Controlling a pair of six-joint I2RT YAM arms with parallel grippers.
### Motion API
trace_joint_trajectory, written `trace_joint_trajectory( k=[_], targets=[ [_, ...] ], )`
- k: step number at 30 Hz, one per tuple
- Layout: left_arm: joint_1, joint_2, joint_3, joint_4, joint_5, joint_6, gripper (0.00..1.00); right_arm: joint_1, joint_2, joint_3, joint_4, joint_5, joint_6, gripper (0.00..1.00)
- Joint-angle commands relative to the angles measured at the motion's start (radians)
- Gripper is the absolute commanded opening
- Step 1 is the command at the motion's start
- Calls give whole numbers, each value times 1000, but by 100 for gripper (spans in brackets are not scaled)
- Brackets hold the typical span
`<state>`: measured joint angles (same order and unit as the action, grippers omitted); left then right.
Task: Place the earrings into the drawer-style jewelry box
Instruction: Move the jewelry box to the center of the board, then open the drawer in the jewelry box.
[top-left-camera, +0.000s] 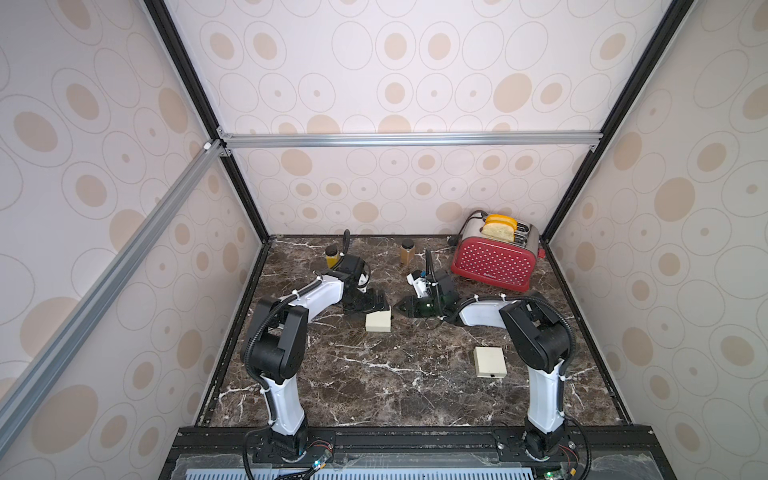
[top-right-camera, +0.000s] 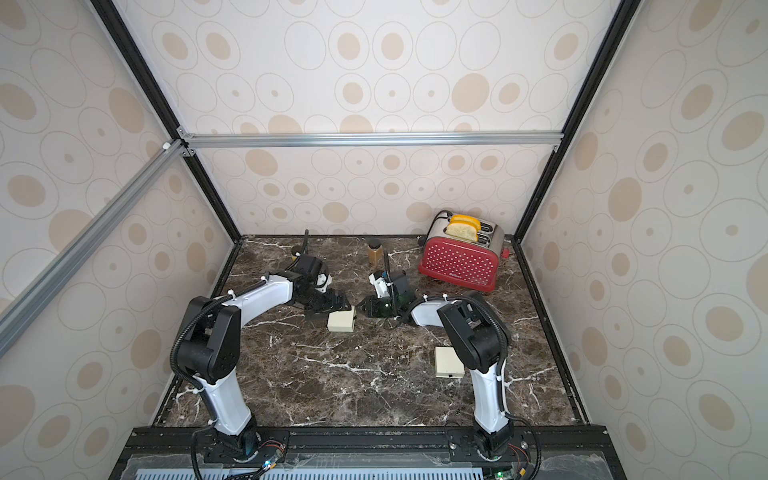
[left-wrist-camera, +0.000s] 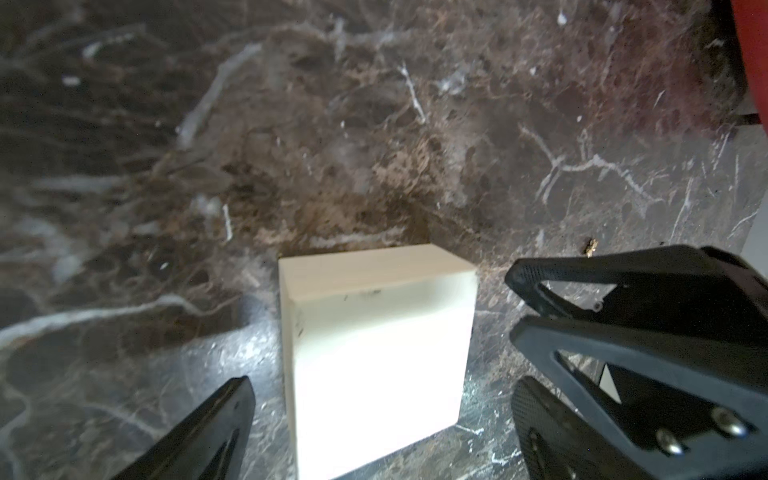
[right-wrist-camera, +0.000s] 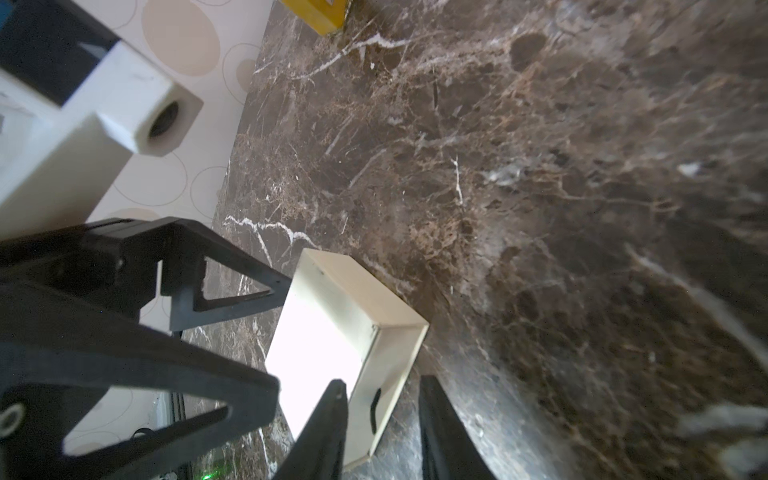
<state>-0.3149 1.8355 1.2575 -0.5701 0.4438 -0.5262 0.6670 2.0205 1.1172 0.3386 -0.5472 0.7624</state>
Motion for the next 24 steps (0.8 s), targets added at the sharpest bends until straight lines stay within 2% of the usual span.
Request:
trace_joint_trajectory(
  k=[1,3,6,7,17,24],
  targets=[
    [23,-29,-20,-46,13,15,92,11,9,-23,36,-10,37,30],
    [23,-28,-32,-38,15,14,85,12,6,-31,37,-13,41,30],
    [22,-10,-33,-40,28,24,64,13,6,-45,39,-18,48,30],
    [23,-2,-32,-43,30,27,61,13,7,-51,40,-19,53,30],
    [22,20,-36,-41,24,41,46,26,22,-47,63,-39,72,30],
    [23,21,-50,-40,9,45,45,32,43,-30,64,-49,79,27]
  ],
)
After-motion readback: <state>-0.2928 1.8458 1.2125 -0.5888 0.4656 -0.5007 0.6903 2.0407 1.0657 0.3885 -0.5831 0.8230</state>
